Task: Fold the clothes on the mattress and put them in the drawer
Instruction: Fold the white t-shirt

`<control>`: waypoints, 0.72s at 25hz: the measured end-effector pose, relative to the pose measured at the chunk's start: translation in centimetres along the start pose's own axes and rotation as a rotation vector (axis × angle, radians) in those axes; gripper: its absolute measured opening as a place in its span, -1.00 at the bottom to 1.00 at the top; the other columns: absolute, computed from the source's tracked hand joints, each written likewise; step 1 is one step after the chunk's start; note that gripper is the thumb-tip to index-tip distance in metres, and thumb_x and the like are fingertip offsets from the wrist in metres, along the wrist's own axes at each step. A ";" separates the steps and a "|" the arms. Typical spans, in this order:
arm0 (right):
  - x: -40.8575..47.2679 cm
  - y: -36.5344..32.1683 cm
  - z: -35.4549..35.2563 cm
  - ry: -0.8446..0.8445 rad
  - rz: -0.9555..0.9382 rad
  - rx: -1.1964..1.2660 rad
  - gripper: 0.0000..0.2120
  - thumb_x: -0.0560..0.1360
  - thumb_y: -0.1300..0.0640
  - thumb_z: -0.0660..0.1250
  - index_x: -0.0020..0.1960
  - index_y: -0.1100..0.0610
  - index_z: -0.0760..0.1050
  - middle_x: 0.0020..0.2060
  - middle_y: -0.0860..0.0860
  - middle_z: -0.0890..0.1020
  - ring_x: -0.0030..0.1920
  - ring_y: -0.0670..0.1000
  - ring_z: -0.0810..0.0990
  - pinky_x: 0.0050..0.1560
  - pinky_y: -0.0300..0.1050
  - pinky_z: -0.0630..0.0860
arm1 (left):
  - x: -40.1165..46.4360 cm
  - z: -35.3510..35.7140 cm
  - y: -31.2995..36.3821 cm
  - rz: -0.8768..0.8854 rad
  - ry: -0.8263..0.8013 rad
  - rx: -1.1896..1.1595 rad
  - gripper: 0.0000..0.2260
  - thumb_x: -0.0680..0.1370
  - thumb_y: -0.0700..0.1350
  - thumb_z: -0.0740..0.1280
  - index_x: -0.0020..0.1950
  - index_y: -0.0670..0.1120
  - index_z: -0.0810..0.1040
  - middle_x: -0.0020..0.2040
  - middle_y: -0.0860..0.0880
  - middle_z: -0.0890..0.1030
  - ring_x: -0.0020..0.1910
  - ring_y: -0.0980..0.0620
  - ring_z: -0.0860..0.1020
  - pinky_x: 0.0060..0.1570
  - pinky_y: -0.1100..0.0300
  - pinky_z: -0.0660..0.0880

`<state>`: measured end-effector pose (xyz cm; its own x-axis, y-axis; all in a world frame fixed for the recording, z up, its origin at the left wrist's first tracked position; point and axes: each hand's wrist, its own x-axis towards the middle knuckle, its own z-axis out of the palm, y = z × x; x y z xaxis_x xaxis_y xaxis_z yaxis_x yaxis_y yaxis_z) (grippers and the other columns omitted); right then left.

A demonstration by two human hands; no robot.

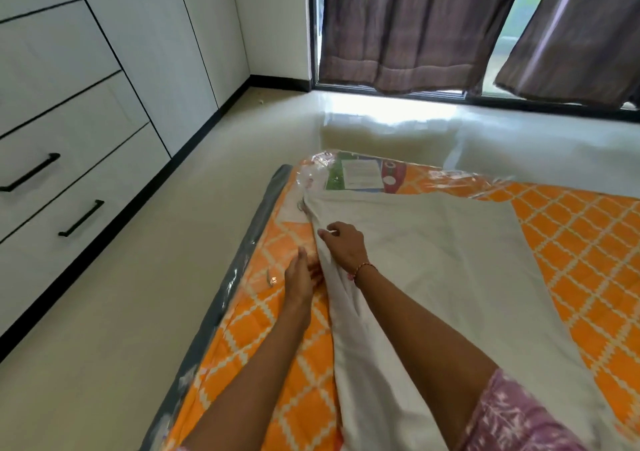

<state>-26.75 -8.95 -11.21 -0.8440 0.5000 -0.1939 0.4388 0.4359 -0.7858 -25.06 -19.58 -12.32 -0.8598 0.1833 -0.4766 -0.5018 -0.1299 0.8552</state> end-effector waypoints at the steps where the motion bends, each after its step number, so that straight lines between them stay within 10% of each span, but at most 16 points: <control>1: 1.3 -0.6 0.8 0.002 0.002 0.011 -0.60 0.53 0.02 0.33 0.25 0.27 0.51 0.19 0.19 0.57 0.22 0.14 0.50 0.17 -0.13 0.36 | 0.4 -0.1 -0.3 0.027 0.023 0.047 -0.74 0.66 -0.01 0.12 -0.12 -0.02 0.52 -0.21 -0.06 0.63 -0.21 0.01 0.61 -0.36 0.27 0.52; 6: 6.3 -1.8 1.3 -0.054 0.070 0.155 -0.71 0.50 0.21 0.33 0.18 0.31 0.57 0.16 0.23 0.59 0.18 0.17 0.54 0.21 -0.01 0.44 | 3.8 0.3 1.3 -0.006 0.079 0.238 -0.81 0.64 -0.13 0.16 -0.06 -0.08 0.54 -0.18 -0.14 0.62 -0.27 -0.04 0.61 -0.36 0.19 0.56; 11: 5.9 4.6 -6.7 0.214 0.283 0.884 -0.72 0.51 0.35 0.28 0.21 0.33 0.53 0.05 0.21 0.62 -0.06 0.09 0.59 0.02 -0.03 0.56 | 6.9 5.7 3.4 -0.032 0.014 0.468 -0.82 0.57 -0.06 0.30 -0.09 -0.17 0.50 -0.26 -0.16 0.54 -0.39 -0.05 0.50 -0.45 0.22 0.45; 18: 5.4 8.3 -10.8 0.280 0.444 0.946 -0.69 0.53 0.40 0.25 0.26 0.30 0.49 0.13 0.22 0.60 0.08 0.19 0.59 0.10 0.01 0.56 | 10.4 13.1 3.4 -0.083 -0.050 0.552 -0.61 0.47 -0.18 0.45 0.21 -0.32 0.47 0.16 -0.25 0.56 0.09 -0.20 0.57 0.00 0.00 0.53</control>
<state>-24.32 5.41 -12.45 -0.5150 0.6767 -0.5263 0.1710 -0.5205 -0.8366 -34.43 -5.31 -11.70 -0.8070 0.2187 -0.5485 -0.4321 0.4144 0.8010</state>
